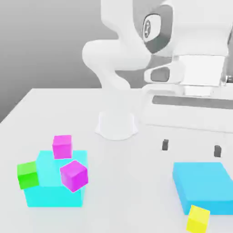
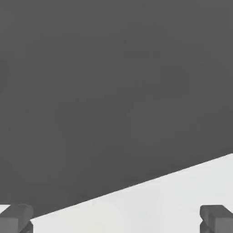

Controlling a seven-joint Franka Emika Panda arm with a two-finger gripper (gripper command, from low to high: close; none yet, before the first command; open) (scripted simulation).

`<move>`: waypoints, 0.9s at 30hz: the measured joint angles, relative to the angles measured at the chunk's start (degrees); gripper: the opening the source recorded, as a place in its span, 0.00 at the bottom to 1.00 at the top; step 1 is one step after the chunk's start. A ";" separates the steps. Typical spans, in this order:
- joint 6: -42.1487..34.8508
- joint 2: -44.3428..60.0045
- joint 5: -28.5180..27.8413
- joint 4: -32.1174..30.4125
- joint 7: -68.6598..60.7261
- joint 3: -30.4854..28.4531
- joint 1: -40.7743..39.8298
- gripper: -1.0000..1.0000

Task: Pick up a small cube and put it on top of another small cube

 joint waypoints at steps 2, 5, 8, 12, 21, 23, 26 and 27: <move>1.26 4.20 -1.17 -0.09 3.95 -0.17 1.30 0.50; 3.22 10.37 -2.17 -0.25 9.33 -0.49 3.54 0.50; 5.57 16.42 -2.62 -0.26 13.83 -1.11 6.02 0.50; 11.29 24.70 -6.21 1.43 17.53 -4.92 9.50 0.50; 11.33 24.63 -6.04 1.39 17.48 -4.93 9.58 0.00; 8.59 20.96 -4.08 0.47 16.01 -3.07 8.14 0.00; 4.81 14.86 -0.57 -1.65 12.38 -2.06 4.71 0.00; 3.81 12.81 0.64 -2.60 10.78 -2.49 3.16 0.00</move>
